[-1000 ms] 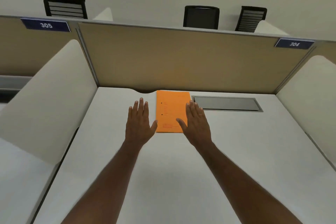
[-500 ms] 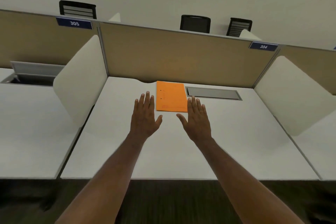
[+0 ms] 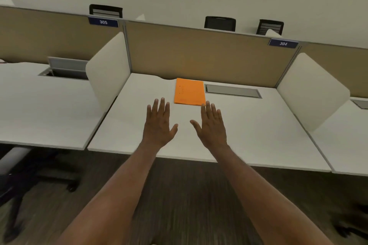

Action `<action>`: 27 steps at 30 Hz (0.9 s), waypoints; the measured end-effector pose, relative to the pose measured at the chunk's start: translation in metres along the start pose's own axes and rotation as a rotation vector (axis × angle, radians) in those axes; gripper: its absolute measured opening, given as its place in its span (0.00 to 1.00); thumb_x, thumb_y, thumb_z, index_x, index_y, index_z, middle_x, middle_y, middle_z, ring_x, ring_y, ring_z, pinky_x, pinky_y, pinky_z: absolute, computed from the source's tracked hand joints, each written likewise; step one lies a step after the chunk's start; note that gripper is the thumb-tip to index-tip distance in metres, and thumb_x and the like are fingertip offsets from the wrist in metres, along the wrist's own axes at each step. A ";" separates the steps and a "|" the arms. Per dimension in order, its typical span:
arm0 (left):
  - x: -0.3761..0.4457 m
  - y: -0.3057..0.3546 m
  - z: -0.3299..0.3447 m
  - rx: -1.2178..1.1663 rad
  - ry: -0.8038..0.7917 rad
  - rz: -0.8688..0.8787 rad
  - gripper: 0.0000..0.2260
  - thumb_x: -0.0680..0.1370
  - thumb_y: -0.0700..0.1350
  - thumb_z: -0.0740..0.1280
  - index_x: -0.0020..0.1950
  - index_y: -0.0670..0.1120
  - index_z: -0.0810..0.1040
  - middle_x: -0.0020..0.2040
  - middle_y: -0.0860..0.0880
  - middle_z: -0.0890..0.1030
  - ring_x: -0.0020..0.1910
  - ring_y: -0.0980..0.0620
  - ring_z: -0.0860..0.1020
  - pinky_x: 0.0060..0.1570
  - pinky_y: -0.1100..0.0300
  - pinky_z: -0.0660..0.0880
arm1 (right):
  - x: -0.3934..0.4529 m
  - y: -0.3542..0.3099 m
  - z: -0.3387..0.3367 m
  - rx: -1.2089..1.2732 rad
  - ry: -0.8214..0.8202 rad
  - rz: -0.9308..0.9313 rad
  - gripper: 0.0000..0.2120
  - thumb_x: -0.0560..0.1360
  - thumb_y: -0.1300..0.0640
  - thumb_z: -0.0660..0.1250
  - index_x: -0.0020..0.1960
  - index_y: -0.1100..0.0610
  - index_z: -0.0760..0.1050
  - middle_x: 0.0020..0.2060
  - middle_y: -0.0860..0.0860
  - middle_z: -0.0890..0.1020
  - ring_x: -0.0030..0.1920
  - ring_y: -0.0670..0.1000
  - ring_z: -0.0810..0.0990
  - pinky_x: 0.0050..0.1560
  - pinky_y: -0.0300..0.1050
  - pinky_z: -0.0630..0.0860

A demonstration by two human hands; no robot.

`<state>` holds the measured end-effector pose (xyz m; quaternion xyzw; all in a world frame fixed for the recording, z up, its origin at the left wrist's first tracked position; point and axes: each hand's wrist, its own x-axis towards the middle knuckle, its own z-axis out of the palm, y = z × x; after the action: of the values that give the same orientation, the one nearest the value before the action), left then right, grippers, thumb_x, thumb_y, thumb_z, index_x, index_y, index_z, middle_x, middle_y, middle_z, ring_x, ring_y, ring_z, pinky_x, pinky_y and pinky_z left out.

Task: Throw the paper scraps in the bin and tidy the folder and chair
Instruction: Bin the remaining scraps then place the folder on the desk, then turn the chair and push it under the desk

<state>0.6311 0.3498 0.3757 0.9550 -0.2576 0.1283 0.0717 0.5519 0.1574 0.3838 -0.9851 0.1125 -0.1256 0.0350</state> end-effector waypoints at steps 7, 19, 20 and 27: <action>-0.069 0.032 -0.035 0.014 -0.001 0.019 0.40 0.80 0.66 0.53 0.81 0.46 0.40 0.81 0.44 0.36 0.80 0.41 0.37 0.78 0.40 0.42 | -0.074 -0.007 -0.025 -0.004 -0.023 0.009 0.40 0.79 0.32 0.40 0.81 0.55 0.36 0.80 0.52 0.36 0.79 0.54 0.34 0.78 0.51 0.33; -0.184 0.064 -0.071 -0.096 -0.008 0.086 0.39 0.80 0.63 0.57 0.82 0.47 0.42 0.81 0.45 0.35 0.80 0.42 0.35 0.79 0.40 0.41 | -0.216 -0.006 -0.075 -0.028 -0.008 0.176 0.40 0.79 0.31 0.42 0.81 0.54 0.35 0.79 0.51 0.34 0.79 0.53 0.32 0.78 0.53 0.34; -0.196 0.070 -0.072 -0.109 -0.011 0.108 0.39 0.80 0.63 0.57 0.82 0.47 0.42 0.81 0.45 0.36 0.80 0.42 0.35 0.79 0.40 0.41 | -0.232 -0.005 -0.080 -0.032 -0.002 0.195 0.40 0.78 0.31 0.41 0.81 0.54 0.35 0.80 0.51 0.34 0.79 0.53 0.33 0.79 0.53 0.35; -0.283 0.149 -0.072 -0.179 -0.053 0.315 0.39 0.79 0.63 0.57 0.82 0.46 0.46 0.83 0.43 0.41 0.81 0.41 0.38 0.79 0.40 0.42 | -0.372 0.023 -0.113 -0.046 -0.009 0.346 0.40 0.80 0.31 0.45 0.81 0.54 0.38 0.81 0.52 0.38 0.80 0.53 0.35 0.80 0.55 0.41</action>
<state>0.3040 0.3703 0.3756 0.8957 -0.4161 0.0891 0.1287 0.1673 0.2157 0.4013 -0.9521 0.2829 -0.1107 0.0341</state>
